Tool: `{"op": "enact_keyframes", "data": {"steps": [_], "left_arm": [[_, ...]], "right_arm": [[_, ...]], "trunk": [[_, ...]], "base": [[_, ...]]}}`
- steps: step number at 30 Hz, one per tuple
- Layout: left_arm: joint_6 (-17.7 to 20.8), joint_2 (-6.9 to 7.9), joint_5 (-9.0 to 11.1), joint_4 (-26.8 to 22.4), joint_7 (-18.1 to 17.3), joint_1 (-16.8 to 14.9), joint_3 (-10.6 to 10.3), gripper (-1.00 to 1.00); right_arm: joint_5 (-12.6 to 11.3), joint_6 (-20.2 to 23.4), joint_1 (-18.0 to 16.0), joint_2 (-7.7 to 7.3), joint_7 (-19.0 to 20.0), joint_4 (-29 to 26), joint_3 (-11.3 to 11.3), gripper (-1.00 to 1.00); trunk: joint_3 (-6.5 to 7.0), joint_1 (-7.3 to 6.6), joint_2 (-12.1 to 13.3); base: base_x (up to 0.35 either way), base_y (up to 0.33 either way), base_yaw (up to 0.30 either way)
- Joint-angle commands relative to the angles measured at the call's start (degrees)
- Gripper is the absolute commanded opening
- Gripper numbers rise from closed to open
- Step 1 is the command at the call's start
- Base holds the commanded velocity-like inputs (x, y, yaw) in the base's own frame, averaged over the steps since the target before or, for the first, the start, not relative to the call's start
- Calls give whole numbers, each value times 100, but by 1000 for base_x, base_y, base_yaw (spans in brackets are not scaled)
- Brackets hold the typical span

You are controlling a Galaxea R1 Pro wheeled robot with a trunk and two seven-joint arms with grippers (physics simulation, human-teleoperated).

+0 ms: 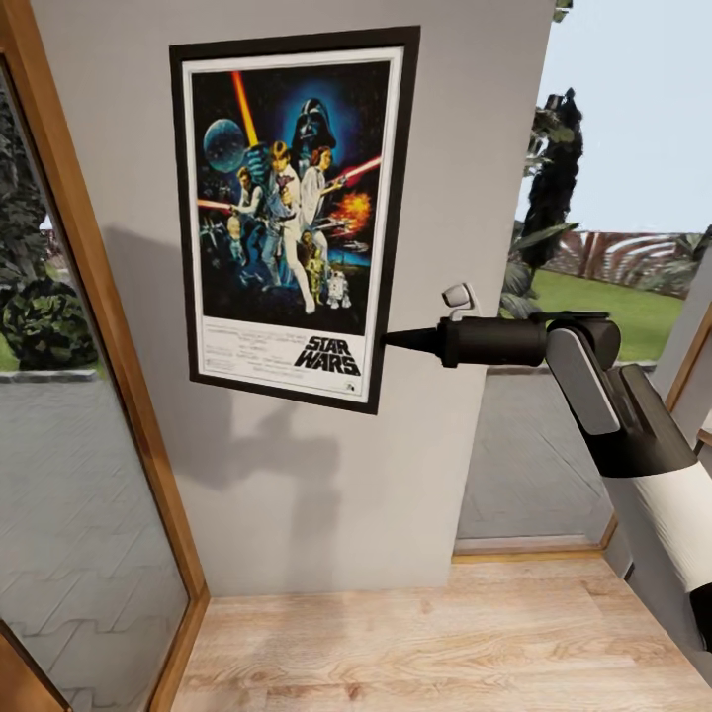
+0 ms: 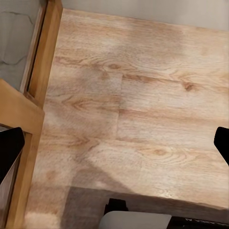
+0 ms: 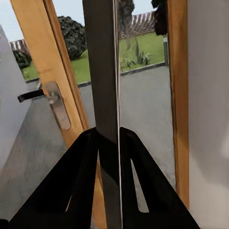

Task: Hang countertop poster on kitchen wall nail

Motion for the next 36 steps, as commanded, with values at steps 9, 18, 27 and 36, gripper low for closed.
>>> {"op": "enact_keyframes", "data": {"steps": [9,18,27,36], "left_arm": [[-8,-1,-1,-3,-35,2,16,100],[-6,-3,-1,-3,-35,2,14,100],[-7,-3,-1,-3,-35,2,13,100],[1,-1,-1,-3,-35,2,13,100]], "right_arm": [[5,14,-3,-4,47,-27,6,-100],[13,6,-3,-97,48,-67,6,-100],[13,-4,-3,-159,48,-93,6,-100],[10,-4,-3,-162,48,-103,6,-100]], "trunk": [[-1,2,-3],[-1,2,-3],[-1,2,-3],[-1,2,-3]], "base": [[0,0,0],[0,0,0],[0,0,0],[128,0,0]]}}
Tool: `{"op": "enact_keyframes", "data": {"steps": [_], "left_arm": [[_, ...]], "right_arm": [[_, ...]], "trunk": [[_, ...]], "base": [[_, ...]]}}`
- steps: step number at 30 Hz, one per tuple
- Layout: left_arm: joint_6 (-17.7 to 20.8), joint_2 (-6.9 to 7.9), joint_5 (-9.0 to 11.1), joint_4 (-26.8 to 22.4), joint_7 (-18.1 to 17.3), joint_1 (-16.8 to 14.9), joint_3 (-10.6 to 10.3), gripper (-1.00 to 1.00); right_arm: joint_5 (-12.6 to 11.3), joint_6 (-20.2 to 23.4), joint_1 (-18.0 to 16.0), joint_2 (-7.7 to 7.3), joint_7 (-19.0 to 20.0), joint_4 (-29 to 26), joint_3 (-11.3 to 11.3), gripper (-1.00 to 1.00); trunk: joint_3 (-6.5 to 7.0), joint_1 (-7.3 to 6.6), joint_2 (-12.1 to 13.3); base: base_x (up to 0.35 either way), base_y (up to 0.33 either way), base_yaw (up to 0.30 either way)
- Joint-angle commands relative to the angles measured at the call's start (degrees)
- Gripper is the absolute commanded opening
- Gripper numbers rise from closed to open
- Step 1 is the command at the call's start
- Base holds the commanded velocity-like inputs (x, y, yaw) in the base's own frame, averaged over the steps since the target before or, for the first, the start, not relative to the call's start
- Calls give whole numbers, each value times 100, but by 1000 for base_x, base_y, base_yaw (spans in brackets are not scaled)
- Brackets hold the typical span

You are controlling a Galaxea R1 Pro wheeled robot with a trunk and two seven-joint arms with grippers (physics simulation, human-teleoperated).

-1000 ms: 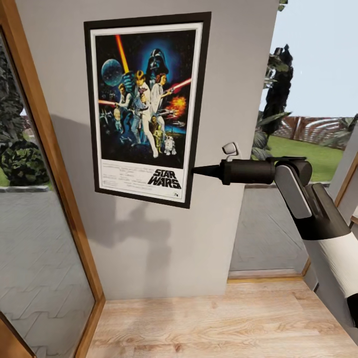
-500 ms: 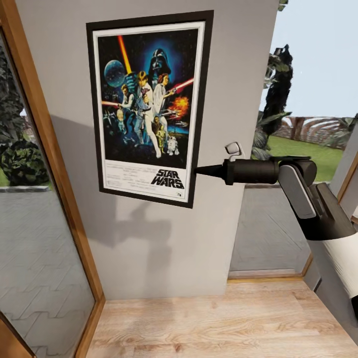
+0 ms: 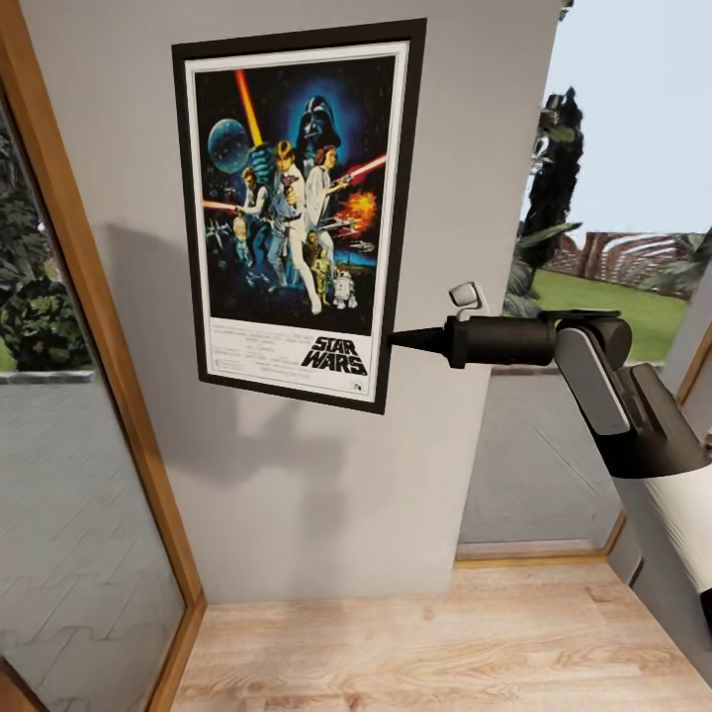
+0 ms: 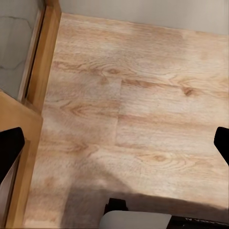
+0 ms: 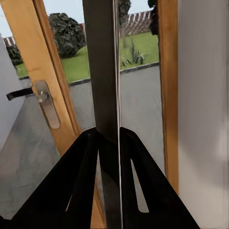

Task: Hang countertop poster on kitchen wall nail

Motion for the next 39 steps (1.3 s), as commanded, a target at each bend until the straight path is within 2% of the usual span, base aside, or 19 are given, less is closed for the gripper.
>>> {"op": "enact_keyframes", "data": {"steps": [1,11,16,24,39], "left_arm": [[-8,-2,-1,-2,-35,2,18,100],[-11,-3,-1,-2,-35,2,25,100],[-12,-4,-1,-2,-35,2,22,100],[-8,-5,-1,-2,-35,2,21,100],[-9,-3,-1,-2,-35,2,22,100]], "right_arm": [[-21,26,-3,-3,11,1,4,-100],[10,26,-3,-8,15,1,4,-100],[245,33,-3,-11,36,1,4,-100],[428,35,-3,-12,320,1,4,-100],[469,35,-3,-12,345,1,4,-100]], "trunk": [[0,5,-2],[0,5,-2],[0,5,-2],[0,5,-2],[0,5,-2]], "base": [[299,0,0],[193,0,0],[18,0,0],[2,0,0],[0,0,0]]}}
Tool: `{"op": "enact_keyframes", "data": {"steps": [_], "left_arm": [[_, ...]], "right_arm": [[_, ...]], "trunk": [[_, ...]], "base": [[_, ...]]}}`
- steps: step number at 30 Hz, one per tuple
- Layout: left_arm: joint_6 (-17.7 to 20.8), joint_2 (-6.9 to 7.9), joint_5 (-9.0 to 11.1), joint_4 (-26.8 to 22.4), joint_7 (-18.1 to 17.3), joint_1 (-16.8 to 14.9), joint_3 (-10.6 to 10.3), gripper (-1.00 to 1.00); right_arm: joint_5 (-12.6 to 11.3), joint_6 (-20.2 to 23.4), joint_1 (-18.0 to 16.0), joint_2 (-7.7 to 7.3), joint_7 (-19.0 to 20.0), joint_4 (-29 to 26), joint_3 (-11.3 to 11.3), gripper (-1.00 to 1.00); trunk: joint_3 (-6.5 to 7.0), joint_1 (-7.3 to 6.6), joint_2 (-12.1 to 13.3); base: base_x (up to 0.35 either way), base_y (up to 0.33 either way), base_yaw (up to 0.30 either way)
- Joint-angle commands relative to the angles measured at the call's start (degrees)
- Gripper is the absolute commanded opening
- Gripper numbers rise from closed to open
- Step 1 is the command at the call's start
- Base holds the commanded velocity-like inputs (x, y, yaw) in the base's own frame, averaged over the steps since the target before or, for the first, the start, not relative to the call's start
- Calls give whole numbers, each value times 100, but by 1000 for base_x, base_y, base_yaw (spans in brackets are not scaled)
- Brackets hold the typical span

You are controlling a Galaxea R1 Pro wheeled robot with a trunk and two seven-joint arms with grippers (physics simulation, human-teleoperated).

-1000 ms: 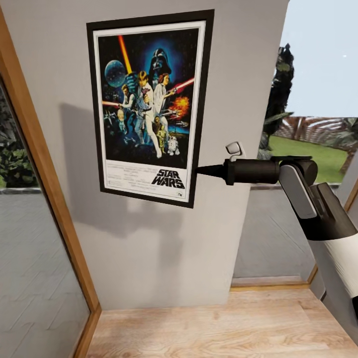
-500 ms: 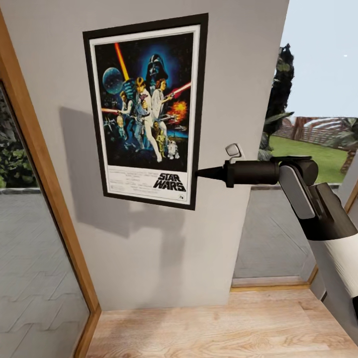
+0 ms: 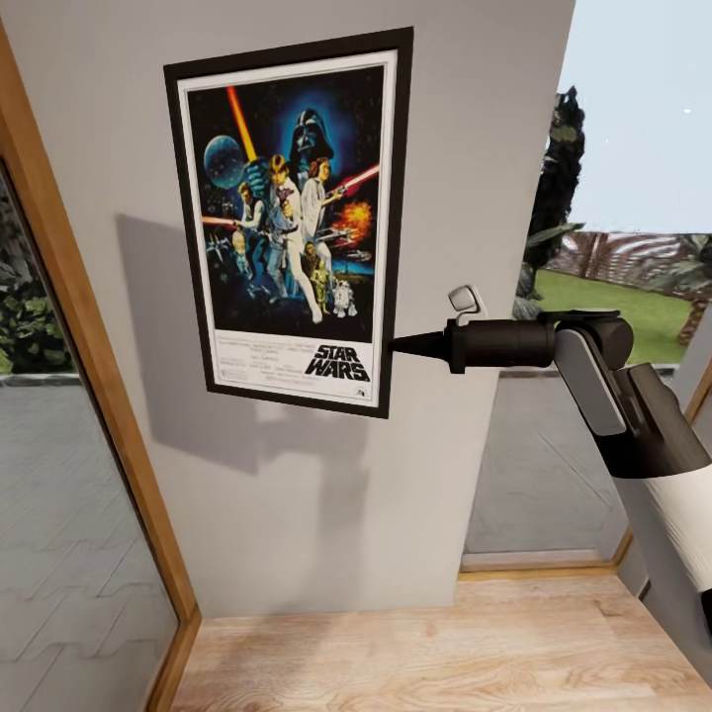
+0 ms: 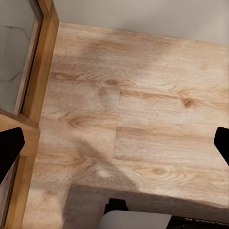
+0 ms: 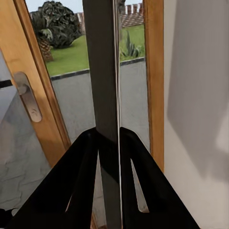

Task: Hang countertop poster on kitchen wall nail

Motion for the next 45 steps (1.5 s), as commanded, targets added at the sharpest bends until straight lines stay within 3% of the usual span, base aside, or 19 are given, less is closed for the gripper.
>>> {"op": "enact_keyframes", "data": {"steps": [1,18,45], "left_arm": [[-7,-3,-1,-3,-35,2,18,100],[-6,-3,-1,-3,-35,2,22,100],[-6,0,-1,-3,-35,2,23,100]], "right_arm": [[-19,26,-3,-3,11,2,5,-100],[-14,26,-3,-3,11,2,-1,-100],[-17,24,-3,5,11,2,5,-100]], "trunk": [[-1,2,-3],[-1,2,-3],[-1,2,-3]], "base": [[42,0,0],[256,0,0],[97,0,0]]}}
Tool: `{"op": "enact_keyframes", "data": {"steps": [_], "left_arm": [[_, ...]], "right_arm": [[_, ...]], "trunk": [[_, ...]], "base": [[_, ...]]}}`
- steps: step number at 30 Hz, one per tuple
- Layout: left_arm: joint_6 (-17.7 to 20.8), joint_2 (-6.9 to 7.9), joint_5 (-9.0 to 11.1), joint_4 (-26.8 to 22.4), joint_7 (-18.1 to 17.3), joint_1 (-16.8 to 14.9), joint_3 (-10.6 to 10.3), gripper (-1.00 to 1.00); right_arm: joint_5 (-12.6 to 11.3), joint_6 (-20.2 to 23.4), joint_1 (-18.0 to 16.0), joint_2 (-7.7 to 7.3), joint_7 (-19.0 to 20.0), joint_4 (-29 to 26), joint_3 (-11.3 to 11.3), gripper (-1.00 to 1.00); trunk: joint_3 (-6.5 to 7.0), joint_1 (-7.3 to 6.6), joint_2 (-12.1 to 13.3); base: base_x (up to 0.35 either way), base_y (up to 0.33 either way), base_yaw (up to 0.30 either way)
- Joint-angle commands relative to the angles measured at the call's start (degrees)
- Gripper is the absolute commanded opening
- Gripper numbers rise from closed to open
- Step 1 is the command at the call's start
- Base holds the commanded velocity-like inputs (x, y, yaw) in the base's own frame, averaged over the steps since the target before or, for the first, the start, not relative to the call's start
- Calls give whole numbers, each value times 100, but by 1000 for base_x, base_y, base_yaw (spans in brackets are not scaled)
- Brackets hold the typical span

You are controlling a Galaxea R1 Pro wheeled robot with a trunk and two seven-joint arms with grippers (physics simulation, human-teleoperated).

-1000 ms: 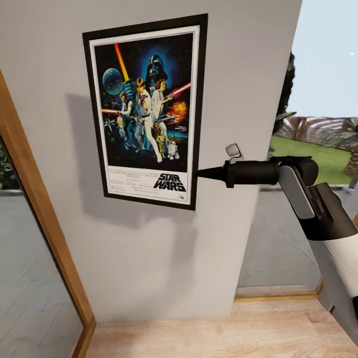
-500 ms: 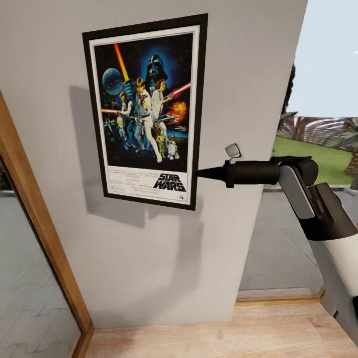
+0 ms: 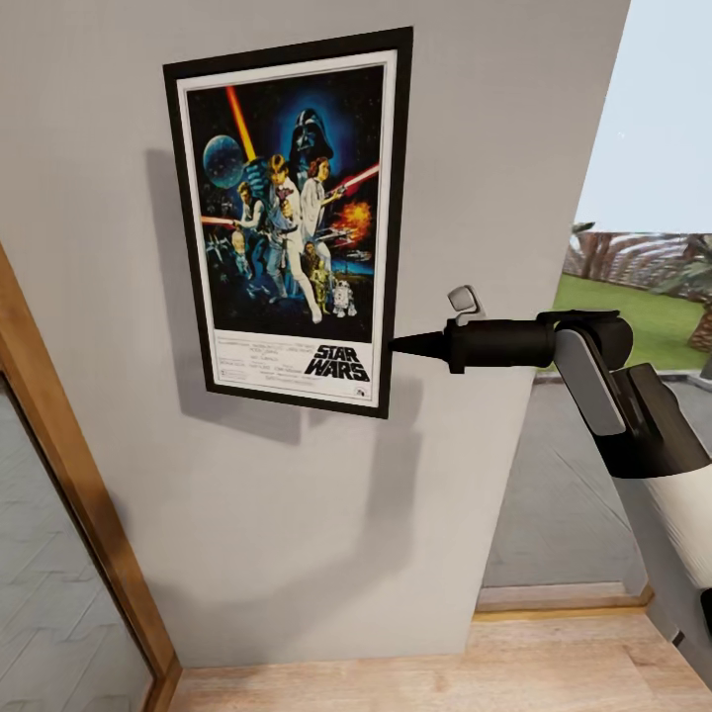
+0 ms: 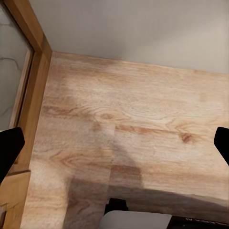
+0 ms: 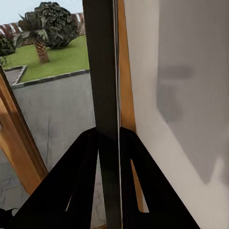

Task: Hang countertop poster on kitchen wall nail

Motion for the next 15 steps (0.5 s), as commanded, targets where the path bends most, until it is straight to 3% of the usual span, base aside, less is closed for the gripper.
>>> {"op": "enact_keyframes", "data": {"steps": [1,12,15], "left_arm": [[-8,-4,-1,-3,-36,2,18,100],[-8,-4,-1,-3,-36,2,18,100],[-8,-5,-1,-3,-32,2,18,100]], "right_arm": [[-20,27,-3,-3,11,2,5,-100],[-16,28,-3,-3,11,2,4,-100],[-15,25,-3,-3,11,2,5,-100]], "trunk": [[-1,2,-3],[-1,2,-3],[-1,2,-3]], "base": [[1,0,0],[2,0,0],[167,0,0]]}}
